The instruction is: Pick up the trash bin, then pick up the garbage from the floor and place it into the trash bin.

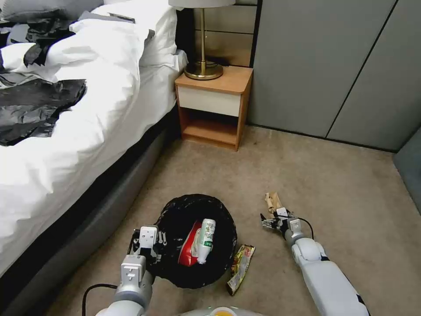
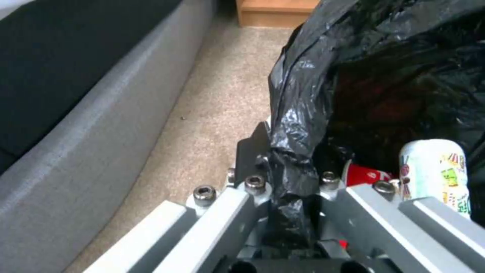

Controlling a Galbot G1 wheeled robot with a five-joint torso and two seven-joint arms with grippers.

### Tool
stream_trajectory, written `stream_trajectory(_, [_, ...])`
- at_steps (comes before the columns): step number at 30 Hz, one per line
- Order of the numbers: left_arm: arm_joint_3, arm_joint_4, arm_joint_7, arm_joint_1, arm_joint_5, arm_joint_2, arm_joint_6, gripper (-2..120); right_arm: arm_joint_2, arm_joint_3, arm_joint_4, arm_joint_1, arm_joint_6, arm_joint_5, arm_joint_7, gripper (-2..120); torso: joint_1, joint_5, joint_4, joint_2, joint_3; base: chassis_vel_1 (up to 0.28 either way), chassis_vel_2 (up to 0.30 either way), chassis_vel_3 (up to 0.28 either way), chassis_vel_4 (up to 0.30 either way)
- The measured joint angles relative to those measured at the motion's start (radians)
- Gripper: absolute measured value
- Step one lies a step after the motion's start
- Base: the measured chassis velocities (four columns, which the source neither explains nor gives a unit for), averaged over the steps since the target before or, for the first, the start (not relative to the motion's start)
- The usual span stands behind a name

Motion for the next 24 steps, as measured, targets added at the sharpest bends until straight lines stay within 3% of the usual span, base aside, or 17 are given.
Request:
stream_trajectory(10, [-0.001, 0.003, -0.001, -0.002, -0.002, -0.001, 0.001, 1, 0.003, 0.015, -0.076, 0.031, 0.027, -0.009, -0.006, 96, 0.000, 0.0000, -0.0001, 0.000, 0.000, 0.000, 0.000, 0.000, 0.000])
stream_trajectory(13, [-0.001, 0.005, -0.001, -0.005, -0.002, -0.001, 0.001, 1, 0.002, 0.016, -0.082, 0.037, 0.031, -0.010, -0.007, 86, 0.000, 0.0000, 0.0000, 0.000, 0.000, 0.000, 0.000, 0.000, 0.000])
stream_trajectory(15, [-0.001, 0.011, -0.001, -0.008, -0.003, -0.001, 0.002, 1, -0.003, 0.019, -0.083, 0.042, 0.037, -0.008, -0.007, 71, 0.000, 0.0000, 0.0000, 0.000, 0.000, 0.000, 0.000, 0.000, 0.000])
stream_trajectory(20, [0.001, 0.016, -0.001, -0.015, -0.005, -0.001, 0.004, 1, -0.009, 0.019, -0.055, 0.038, 0.024, -0.002, 0.001, 58, 0.000, -0.0002, 0.0000, 0.000, 0.000, 0.000, 0.000, 0.000, 0.000])
stream_trajectory(23, [0.003, 0.018, -0.001, -0.021, -0.007, 0.001, 0.007, 1, -0.011, 0.017, -0.049, 0.036, 0.031, -0.002, 0.006, 40, 0.000, 0.0001, 0.0000, 0.000, 0.000, 0.000, 0.000, 0.000, 0.000])
stream_trajectory(24, [0.003, 0.018, -0.001, -0.021, -0.007, 0.001, 0.007, 1, -0.011, 0.017, -0.049, 0.036, 0.031, -0.002, 0.006, 40, 0.000, 0.0001, 0.0000, 0.000, 0.000, 0.000, 0.000, 0.000, 0.000])
